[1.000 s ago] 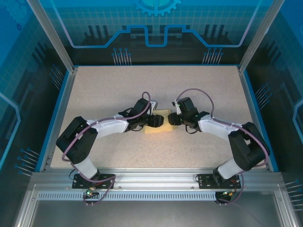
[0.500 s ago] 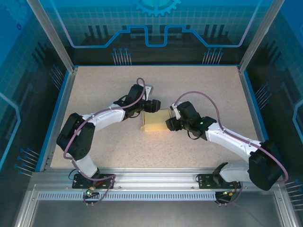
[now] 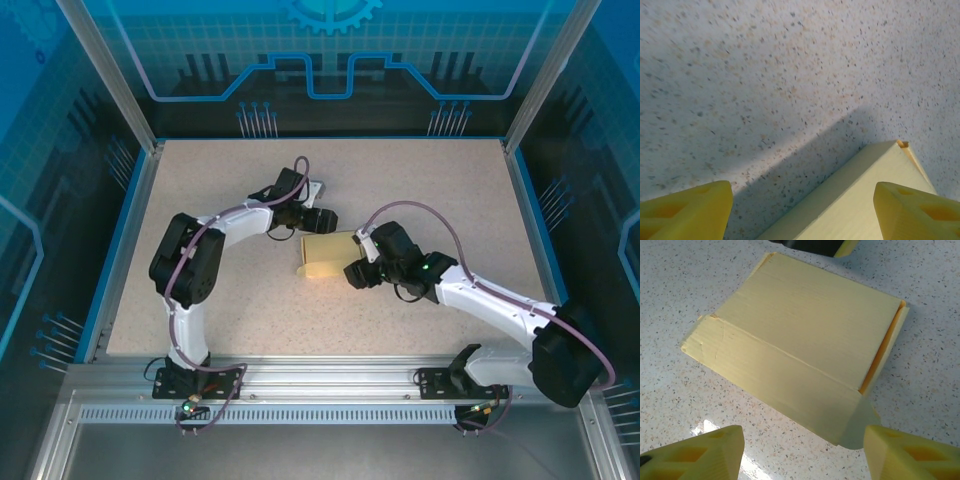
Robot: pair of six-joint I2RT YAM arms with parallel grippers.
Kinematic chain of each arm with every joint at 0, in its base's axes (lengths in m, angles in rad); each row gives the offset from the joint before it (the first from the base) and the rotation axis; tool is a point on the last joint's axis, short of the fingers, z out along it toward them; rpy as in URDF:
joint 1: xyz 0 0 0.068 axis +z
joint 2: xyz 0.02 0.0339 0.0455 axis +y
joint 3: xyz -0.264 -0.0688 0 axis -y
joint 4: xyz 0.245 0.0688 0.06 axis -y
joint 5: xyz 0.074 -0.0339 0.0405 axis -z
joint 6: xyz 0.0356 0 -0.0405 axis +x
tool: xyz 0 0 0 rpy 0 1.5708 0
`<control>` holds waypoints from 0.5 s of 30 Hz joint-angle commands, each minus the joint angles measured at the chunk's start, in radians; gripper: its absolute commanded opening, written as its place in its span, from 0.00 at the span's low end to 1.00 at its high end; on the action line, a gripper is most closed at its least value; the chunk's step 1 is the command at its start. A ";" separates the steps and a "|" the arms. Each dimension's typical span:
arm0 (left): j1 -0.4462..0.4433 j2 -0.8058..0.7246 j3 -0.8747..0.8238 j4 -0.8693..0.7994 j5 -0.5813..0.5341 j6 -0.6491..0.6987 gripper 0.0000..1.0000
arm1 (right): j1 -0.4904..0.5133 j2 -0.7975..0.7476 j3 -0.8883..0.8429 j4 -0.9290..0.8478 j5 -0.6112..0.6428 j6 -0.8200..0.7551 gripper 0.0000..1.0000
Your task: Fold the paper box
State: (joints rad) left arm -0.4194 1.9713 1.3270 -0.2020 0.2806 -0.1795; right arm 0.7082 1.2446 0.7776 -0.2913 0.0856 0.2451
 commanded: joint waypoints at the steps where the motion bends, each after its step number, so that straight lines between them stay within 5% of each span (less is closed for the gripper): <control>1: 0.009 0.011 0.019 -0.068 0.128 0.019 0.76 | 0.011 0.018 0.014 -0.011 -0.002 -0.006 0.65; 15: 0.003 -0.139 -0.238 0.075 0.267 -0.096 0.71 | -0.020 -0.018 0.034 -0.082 -0.022 0.015 0.65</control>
State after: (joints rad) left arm -0.4160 1.9007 1.1393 -0.1818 0.4763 -0.2306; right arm 0.7025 1.2533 0.7795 -0.3241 0.0845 0.2462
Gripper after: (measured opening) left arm 0.717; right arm 0.650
